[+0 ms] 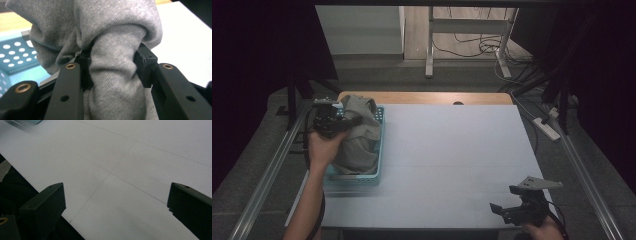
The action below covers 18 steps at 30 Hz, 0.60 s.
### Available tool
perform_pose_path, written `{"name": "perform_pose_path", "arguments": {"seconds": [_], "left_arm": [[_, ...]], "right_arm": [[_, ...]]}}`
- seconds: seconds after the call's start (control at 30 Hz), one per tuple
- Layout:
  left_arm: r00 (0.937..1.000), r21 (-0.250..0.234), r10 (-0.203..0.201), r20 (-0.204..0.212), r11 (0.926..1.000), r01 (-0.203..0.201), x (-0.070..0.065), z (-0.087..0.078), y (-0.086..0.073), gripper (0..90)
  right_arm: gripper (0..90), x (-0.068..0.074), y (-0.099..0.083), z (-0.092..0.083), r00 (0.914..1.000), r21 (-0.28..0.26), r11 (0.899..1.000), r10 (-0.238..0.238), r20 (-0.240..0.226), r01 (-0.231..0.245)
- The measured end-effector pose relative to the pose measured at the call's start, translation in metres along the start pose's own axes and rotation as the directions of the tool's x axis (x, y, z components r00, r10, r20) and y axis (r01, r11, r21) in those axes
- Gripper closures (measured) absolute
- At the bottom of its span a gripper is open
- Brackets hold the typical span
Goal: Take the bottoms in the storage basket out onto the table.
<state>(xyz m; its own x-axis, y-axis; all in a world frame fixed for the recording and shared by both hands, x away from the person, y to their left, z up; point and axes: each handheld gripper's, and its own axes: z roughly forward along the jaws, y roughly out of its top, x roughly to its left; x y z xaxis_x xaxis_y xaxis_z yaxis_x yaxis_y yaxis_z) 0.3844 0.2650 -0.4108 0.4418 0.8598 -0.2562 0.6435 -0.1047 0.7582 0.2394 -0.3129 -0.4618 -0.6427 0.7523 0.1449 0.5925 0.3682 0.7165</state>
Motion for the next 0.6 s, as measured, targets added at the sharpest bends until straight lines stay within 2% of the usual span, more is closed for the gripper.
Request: {"name": "perform_pose_path", "arguments": {"seconds": [0.6], "left_arm": [[0.9953, -0.063, 0.09, 0.037, 0.9942, -0.087, -0.032, -0.021, 0.017, 58.2]], "right_arm": [[2.2, 0.0, 0.0, 0.0, 1.0, -0.003, 1.0, -0.001, 0.001, 0.001]]}}
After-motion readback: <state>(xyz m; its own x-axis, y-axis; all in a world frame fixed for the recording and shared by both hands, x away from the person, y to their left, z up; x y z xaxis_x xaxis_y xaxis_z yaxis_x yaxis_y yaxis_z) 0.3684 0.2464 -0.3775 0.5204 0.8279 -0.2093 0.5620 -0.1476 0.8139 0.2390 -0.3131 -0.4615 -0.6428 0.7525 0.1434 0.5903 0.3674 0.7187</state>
